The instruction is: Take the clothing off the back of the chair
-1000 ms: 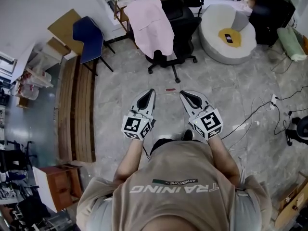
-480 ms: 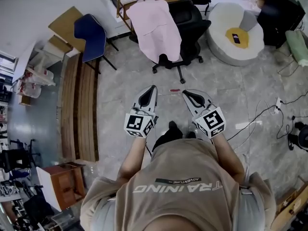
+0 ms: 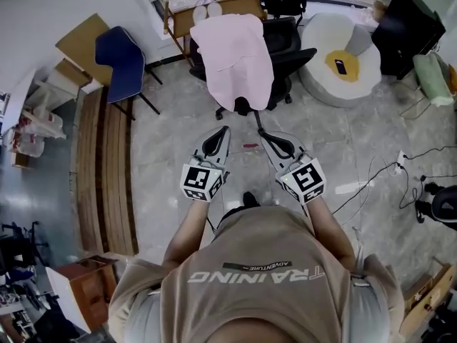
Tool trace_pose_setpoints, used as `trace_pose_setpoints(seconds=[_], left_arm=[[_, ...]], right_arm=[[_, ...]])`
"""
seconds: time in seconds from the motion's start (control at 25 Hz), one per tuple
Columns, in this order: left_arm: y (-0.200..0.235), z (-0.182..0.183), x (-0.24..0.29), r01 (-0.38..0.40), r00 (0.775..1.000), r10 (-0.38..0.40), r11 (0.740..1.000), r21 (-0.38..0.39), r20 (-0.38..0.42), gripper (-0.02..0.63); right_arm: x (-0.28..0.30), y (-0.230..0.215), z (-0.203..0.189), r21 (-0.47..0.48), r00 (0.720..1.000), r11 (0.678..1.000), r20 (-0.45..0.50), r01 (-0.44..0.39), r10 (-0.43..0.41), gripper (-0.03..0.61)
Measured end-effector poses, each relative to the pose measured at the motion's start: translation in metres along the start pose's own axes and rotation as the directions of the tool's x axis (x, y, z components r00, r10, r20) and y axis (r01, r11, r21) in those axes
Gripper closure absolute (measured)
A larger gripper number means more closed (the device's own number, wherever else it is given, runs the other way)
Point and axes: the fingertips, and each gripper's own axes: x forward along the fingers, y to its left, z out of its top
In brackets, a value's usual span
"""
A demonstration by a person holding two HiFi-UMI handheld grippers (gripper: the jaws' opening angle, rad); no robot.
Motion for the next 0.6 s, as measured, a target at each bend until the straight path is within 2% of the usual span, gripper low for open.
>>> trace_pose_setpoints(seconds=[0.24, 0.52, 0.6], left_arm=[[0.03, 0.001, 0.019, 0.051, 0.999, -0.051, 0.998, 0.034, 0.002, 0.601], [0.03, 0.002, 0.047, 0.093, 0.996, -0.093, 0.995, 0.038, -0.011, 0.601], [0.031, 0.004, 0.056, 0.093, 0.996, -0.093, 0.995, 0.019, -0.006, 0.601]], right_arm=[[0.027, -0.019, 0.001, 0.029, 0.997, 0.997, 0.002, 0.075, -0.075, 0.546], [0.04, -0.054, -0.007, 0.019, 0.993, 0.994, -0.038, 0.111, -0.11, 0.547], [0.041, -0.065, -0.008, 0.018, 0.993, 0.994, -0.032, 0.111, -0.11, 0.548]])
